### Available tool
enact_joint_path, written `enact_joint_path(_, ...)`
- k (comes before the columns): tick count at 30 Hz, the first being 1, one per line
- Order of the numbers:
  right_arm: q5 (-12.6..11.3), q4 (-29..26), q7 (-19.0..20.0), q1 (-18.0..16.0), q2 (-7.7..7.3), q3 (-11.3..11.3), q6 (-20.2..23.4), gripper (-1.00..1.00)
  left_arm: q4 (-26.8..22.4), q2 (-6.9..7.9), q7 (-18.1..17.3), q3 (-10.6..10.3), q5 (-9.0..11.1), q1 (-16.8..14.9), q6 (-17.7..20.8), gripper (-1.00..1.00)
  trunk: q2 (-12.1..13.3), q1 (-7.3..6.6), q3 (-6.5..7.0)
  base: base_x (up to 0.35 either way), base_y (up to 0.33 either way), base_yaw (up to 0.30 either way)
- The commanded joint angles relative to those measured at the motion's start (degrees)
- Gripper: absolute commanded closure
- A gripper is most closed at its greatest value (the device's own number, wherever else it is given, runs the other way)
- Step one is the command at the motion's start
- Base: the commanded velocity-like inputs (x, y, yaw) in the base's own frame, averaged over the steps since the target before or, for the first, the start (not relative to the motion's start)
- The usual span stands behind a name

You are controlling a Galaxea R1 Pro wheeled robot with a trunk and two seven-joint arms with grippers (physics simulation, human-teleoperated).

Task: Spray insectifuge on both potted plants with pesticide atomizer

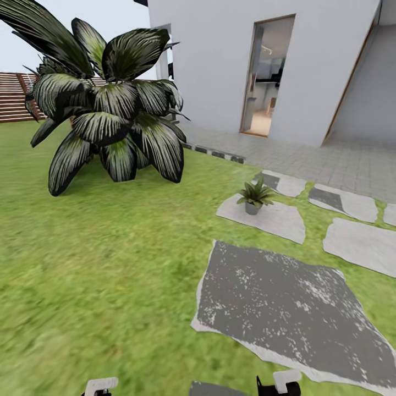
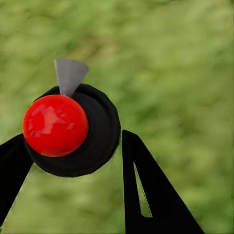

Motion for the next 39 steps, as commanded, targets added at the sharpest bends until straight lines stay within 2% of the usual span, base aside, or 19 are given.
enact_joint_path(1,-0.5,0.0,-0.1,0.0,0.03,0.5,-0.2,-1.0,0.0,-0.01,0.0,0.1,0.2,0.0,-0.2,1.0,0.0,0.02,-0.05,0.336,0.076,0.0)
enact_joint_path(15,-0.5,0.0,-0.1,0.0,0.13,0.5,-0.2,-1.0,0.0,-0.01,0.0,0.1,0.2,0.0,-0.2,1.0,0.0,0.02,0.01,0.336,0.076,-0.028)
enact_joint_path(39,-0.5,0.0,0.0,0.0,0.13,0.5,-0.2,-1.0,0.0,-0.01,0.0,0.1,0.1,0.0,-0.2,1.0,0.0,0.02,0.83,0.336,0.076,-0.234)
